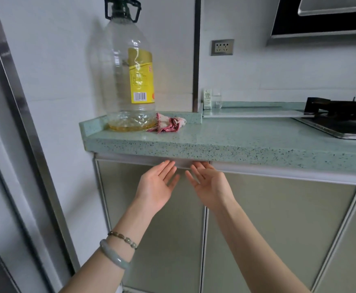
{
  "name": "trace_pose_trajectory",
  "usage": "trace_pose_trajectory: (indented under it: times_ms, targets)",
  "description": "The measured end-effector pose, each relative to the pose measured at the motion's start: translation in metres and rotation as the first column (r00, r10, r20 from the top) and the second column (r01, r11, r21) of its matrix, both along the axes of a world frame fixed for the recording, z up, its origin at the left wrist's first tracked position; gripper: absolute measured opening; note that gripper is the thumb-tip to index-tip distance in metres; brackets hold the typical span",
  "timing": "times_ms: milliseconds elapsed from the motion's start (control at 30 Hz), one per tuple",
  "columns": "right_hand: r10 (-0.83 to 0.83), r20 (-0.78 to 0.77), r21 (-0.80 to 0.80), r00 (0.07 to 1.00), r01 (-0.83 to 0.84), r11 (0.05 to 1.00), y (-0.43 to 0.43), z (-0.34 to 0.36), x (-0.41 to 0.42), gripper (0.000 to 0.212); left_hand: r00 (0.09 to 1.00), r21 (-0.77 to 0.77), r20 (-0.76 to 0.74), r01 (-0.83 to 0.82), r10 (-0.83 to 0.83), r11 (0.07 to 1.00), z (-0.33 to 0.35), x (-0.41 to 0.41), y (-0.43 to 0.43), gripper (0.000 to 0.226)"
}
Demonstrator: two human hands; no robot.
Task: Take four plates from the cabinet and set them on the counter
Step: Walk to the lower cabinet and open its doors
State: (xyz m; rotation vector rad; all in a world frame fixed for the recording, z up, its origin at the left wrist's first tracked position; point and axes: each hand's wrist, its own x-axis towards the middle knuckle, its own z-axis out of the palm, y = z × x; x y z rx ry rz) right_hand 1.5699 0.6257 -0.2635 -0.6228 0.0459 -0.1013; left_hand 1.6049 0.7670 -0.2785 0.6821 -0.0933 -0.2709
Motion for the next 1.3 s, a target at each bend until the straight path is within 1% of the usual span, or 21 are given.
trace_pose_trajectory:
  times_ms: [167, 300, 367, 433, 467, 500, 533, 567, 600, 633, 700, 767, 867, 967, 1033, 1067, 1100, 1133, 1200, 1267, 1300]
  targets:
    - [-0.017, 0.004, 0.017, 1.000, 0.017, 1.000, 0.006, -0.001, -0.008, 0.059, 0.997, 0.047, 0.058, 0.053, -0.056, 0.998, 0.008, -0.006, 0.002, 0.047]
    - [0.005, 0.044, 0.078, 0.999, -0.008, 0.997, 0.017, -0.006, -0.022, 0.056, 0.993, 0.093, 0.088, 0.070, -0.078, 0.993, 0.011, -0.014, 0.006, 0.038]
    - [0.014, 0.053, 0.086, 0.998, -0.019, 0.996, 0.024, -0.009, -0.032, 0.053, 0.992, 0.165, 0.122, 0.025, -0.045, 0.986, 0.008, -0.023, 0.009, 0.035]
    - [0.022, 0.050, 0.065, 0.998, -0.025, 0.998, 0.030, -0.012, -0.044, 0.052, 0.978, 0.294, 0.201, -0.114, 0.055, 0.949, 0.004, -0.035, 0.013, 0.027]
    - [0.026, 0.049, 0.054, 0.998, -0.028, 0.998, 0.034, -0.013, -0.051, 0.052, 0.945, 0.399, 0.303, -0.245, 0.125, 0.883, 0.002, -0.041, 0.018, 0.027]
    - [0.030, 0.046, 0.042, 0.998, -0.032, 0.999, 0.038, -0.014, -0.057, 0.053, 0.870, 0.510, 0.467, -0.414, 0.162, 0.754, 0.001, -0.047, 0.023, 0.030]
    - [0.037, 0.041, 0.026, 0.998, -0.038, 0.999, 0.042, -0.014, -0.064, 0.055, 0.755, 0.574, 0.646, -0.578, 0.113, 0.580, 0.000, -0.052, 0.028, 0.036]
    - [0.045, 0.036, 0.011, 0.998, -0.045, 0.999, 0.046, -0.015, -0.072, 0.057, 0.627, 0.567, 0.779, -0.711, 0.008, 0.416, -0.001, -0.056, 0.034, 0.042]
    - [0.053, 0.031, 0.001, 0.998, -0.053, 0.999, 0.051, -0.015, -0.079, 0.059, 0.515, 0.522, 0.851, -0.803, -0.108, 0.287, 0.000, -0.058, 0.039, 0.047]
    - [0.061, 0.025, -0.007, 0.998, -0.061, 0.998, 0.055, -0.015, -0.086, 0.061, 0.439, 0.477, 0.873, -0.858, -0.212, 0.190, 0.002, -0.059, 0.043, 0.053]
    - [0.076, 0.015, -0.020, 0.997, -0.075, 0.997, 0.063, -0.015, -0.098, 0.063, 0.387, 0.437, 0.840, -0.898, -0.380, 0.052, 0.007, -0.064, 0.050, 0.062]
    - [0.099, 0.013, -0.019, 0.995, -0.099, 0.995, 0.071, -0.015, -0.111, 0.062, 0.383, 0.423, 0.779, -0.905, -0.497, -0.035, 0.012, -0.070, 0.055, 0.069]
    - [0.140, 0.005, -0.071, 0.990, -0.139, 0.988, 0.082, -0.015, -0.128, 0.061, 0.377, 0.385, 0.737, -0.916, -0.561, -0.110, 0.014, -0.078, 0.063, 0.073]
    - [0.242, 0.027, -0.089, 0.970, -0.239, 0.967, 0.081, -0.016, -0.140, 0.064, 0.364, 0.359, 0.742, -0.925, -0.563, -0.125, 0.021, -0.085, 0.069, 0.073]
    - [0.293, 0.074, -0.204, 0.953, -0.273, 0.940, 0.066, -0.020, -0.148, 0.062, 0.366, 0.361, 0.736, -0.924, -0.569, -0.127, 0.025, -0.089, 0.071, 0.065]
    - [0.267, 0.096, -0.335, 0.959, -0.221, 0.916, 0.057, -0.024, -0.151, 0.059, 0.375, 0.374, 0.734, -0.919, -0.567, -0.123, 0.026, -0.090, 0.073, 0.060]
    - [0.188, 0.133, -0.483, 0.973, -0.102, 0.870, 0.049, -0.028, -0.153, 0.055, 0.387, 0.395, 0.734, -0.912, -0.559, -0.112, 0.027, -0.092, 0.076, 0.055]
    - [0.067, 0.197, -0.609, 0.978, 0.068, 0.790, 0.042, -0.031, -0.154, 0.052, 0.396, 0.419, 0.736, -0.904, -0.549, -0.092, 0.028, -0.094, 0.079, 0.051]
    - [-0.094, 0.352, -0.762, 0.931, 0.343, 0.549, 0.034, -0.031, -0.155, 0.051, 0.408, 0.455, 0.746, -0.890, -0.527, -0.045, 0.028, -0.100, 0.088, 0.049]
    - [-0.009, 0.444, -0.845, 0.896, 0.422, 0.328, 0.040, -0.028, -0.154, 0.062, 0.412, 0.465, 0.754, -0.885, -0.511, -0.027, 0.027, -0.108, 0.095, 0.046]
    - [0.076, 0.453, -0.871, 0.889, 0.422, 0.252, 0.045, -0.027, -0.152, 0.067, 0.412, 0.462, 0.761, -0.886, -0.501, -0.028, 0.025, -0.113, 0.099, 0.042]
